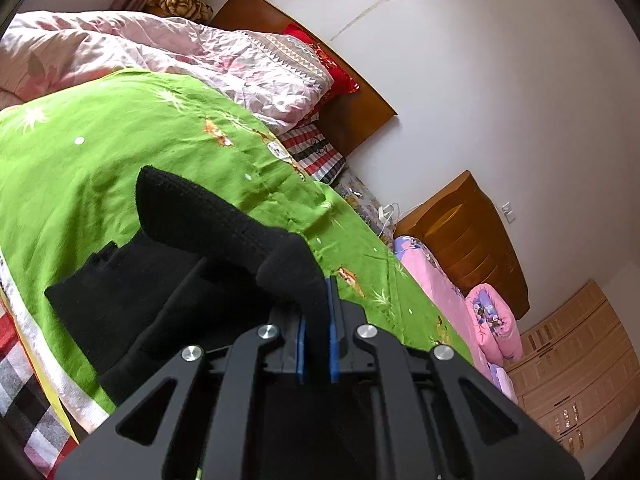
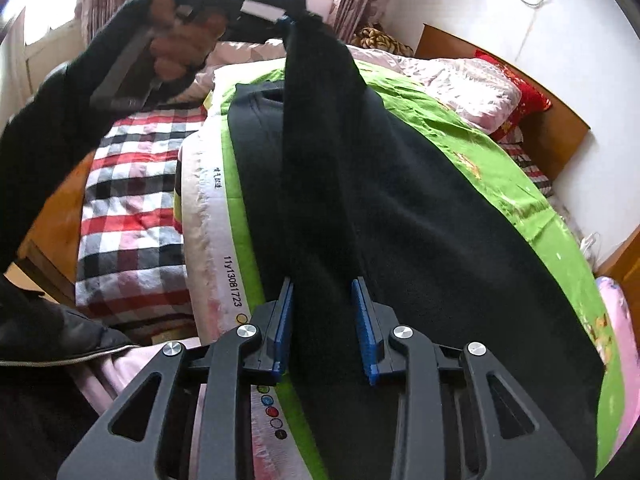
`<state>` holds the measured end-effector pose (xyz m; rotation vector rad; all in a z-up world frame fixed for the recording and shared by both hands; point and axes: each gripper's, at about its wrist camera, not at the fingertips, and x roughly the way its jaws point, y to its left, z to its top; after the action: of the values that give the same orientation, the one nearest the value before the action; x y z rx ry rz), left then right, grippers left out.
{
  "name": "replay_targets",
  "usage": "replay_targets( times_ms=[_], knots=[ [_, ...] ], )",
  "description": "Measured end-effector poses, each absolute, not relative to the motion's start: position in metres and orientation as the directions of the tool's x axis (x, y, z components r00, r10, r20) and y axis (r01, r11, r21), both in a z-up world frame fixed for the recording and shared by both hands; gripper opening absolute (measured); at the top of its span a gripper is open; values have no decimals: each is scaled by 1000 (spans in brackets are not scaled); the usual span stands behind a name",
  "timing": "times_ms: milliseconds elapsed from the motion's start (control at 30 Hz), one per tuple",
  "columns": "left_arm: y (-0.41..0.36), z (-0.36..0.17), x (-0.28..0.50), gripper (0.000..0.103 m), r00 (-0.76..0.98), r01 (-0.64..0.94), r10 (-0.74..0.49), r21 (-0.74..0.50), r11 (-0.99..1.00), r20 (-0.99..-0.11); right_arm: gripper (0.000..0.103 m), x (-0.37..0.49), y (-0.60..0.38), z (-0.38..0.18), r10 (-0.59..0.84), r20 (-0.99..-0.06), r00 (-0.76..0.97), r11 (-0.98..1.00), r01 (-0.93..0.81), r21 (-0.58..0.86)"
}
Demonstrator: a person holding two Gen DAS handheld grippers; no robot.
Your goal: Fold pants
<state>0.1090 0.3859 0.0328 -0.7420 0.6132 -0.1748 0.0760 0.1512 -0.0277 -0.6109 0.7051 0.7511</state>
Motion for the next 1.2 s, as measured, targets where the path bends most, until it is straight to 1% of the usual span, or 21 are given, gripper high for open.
replay_targets(
  times_ms=[33, 67, 100, 267, 367, 400, 533, 600, 667, 767, 833, 867, 900, 933, 967, 1000, 1033, 1067, 1100, 1133, 1200],
  knots=[
    [386, 33, 110, 8, 814, -58, -359, -679, 732, -457, 31, 73, 153, -29, 383, -747, 543, 572, -774, -270],
    [385, 35, 110, 8, 816, -59, -355, -678, 733, -456, 27, 70, 155, -30, 373, -739, 561, 562, -770, -301],
    [385, 35, 109, 7, 821, -65, -345, -676, 734, -454, 12, 67, 155, -28, 364, -726, 583, 564, -758, -327],
    [391, 38, 80, 7, 857, -81, -276, -644, 761, -435, 10, 60, 138, 0, 420, -688, 591, 586, -756, -291],
    [397, 24, 60, 7, 850, -110, -235, -595, 796, -472, 10, 52, 138, 3, 440, -702, 560, 558, -783, -274],
    [402, 8, 58, 7, 831, -141, -234, -598, 789, -505, 10, 51, 140, -2, 436, -712, 550, 547, -790, -276],
    [419, -43, 63, 7, 773, -220, -251, -618, 755, -582, 10, 55, 152, -29, 397, -756, 520, 516, -808, -285],
    [423, -53, 63, 7, 773, -218, -273, -643, 734, -573, 10, 56, 151, -26, 404, -755, 516, 526, -807, -270],
    [423, -50, 64, 8, 776, -210, -270, -638, 741, -570, 10, 56, 149, -23, 406, -755, 515, 524, -808, -269],
    [425, -51, 65, 13, 766, -214, -268, -625, 751, -585, 12, 56, 150, -28, 402, -757, 514, 523, -808, -271],
    [430, -54, 63, 16, 762, -225, -283, -649, 727, -582, 18, 56, 147, -27, 427, -757, 495, 535, -813, -231],
    [431, -53, 62, 22, 759, -240, -278, -650, 721, -588, 29, 56, 145, -26, 449, -760, 471, 537, -821, -192],
    [432, -52, 60, 31, 756, -265, -256, -639, 722, -603, 50, 56, 143, -24, 470, -759, 450, 540, -827, -156],
    [432, -45, 56, 34, 760, -306, -200, -612, 730, -619, 62, 55, 139, -20, 494, -750, 440, 549, -827, -123],
    [430, -37, 52, 49, 767, -333, -146, -582, 742, -624, 80, 53, 135, -17, 512, -737, 442, 557, -823, -107],
    [427, -25, 47, 61, 775, -370, -63, -532, 762, -629, 81, 51, 130, -13, 533, -722, 441, 564, -822, -85],
    [417, -6, 42, 62, 787, -398, 45, -450, 800, -616, 81, 49, 122, -7, 552, -705, 444, 580, -812, -57],
    [405, 10, 41, 65, 800, -379, 81, -396, 836, -594, 81, 48, 115, -1, 556, -691, 462, 605, -795, -45],
    [395, 20, 43, 70, 812, -343, 70, -377, 860, -580, 81, 48, 106, 3, 552, -679, 483, 631, -775, -39],
    [376, 32, 48, 73, 823, -269, 16, -364, 892, -568, 81, 49, 93, 8, 543, -668, 509, 662, -749, -32],
    [339, 42, 62, 88, 808, -140, -93, -343, 929, -582, 81, 51, 65, 14, 502, -660, 559, 724, -689, -33]
  ],
)
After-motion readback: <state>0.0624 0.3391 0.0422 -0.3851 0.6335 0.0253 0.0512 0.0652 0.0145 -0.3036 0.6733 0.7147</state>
